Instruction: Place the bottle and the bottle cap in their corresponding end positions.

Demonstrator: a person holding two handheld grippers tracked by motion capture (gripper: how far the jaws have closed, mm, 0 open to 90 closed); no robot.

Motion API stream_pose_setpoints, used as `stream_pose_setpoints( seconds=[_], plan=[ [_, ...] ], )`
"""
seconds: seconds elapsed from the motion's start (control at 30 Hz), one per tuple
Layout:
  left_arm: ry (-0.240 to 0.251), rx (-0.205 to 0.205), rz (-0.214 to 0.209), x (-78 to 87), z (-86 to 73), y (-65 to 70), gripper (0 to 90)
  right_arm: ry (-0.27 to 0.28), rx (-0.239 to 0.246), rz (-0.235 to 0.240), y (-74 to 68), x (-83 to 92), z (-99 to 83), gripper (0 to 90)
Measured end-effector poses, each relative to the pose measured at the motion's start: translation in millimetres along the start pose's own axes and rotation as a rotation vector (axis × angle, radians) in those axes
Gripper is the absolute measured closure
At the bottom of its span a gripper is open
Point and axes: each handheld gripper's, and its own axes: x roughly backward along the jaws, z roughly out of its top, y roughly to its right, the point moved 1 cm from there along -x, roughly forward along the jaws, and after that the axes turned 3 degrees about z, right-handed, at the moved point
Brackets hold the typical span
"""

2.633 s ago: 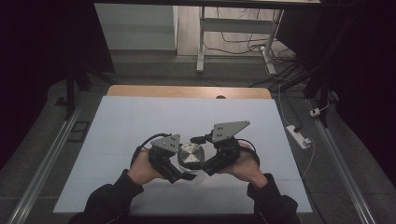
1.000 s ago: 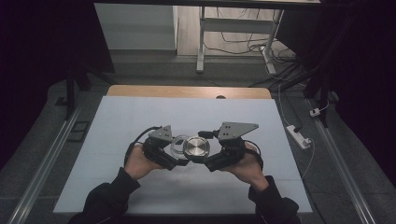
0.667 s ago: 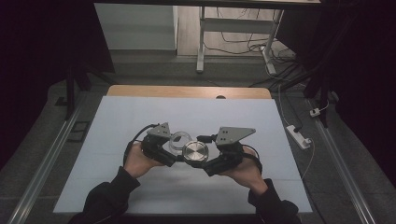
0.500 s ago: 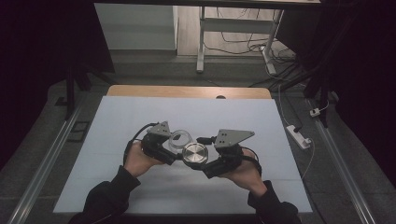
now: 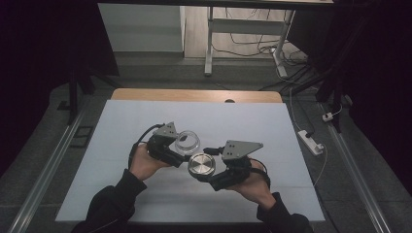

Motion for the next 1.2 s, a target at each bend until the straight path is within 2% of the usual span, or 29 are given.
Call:
stream_pose_setpoints(
  seconds=[0.3, 0.57, 1.07, 1.2],
  plan=[
    [-0.006, -0.009, 0.019, -5.1, 4.7, -6.0, 15.9, -0.009, 0.006, 0.012, -6.4, -6.9, -9.5, 19.5],
    [-0.017, -0.021, 0.029, -16.0, 8.4, -10.4, 15.9, -0.015, -0.002, 0.022, -10.8, -11.0, -19.8, 19.5],
    [-0.020, 0.001, 0.045, -34.3, 6.9, -22.7, 15.9, -0.049, -0.018, 0.016, -15.6, -26.2, -46.0, 19.5],
    [-0.010, 0.017, 0.050, -36.7, 5.8, -27.6, 15.9, -0.060, -0.022, 0.005, -15.1, -30.7, -51.7, 19.5]
  ],
)
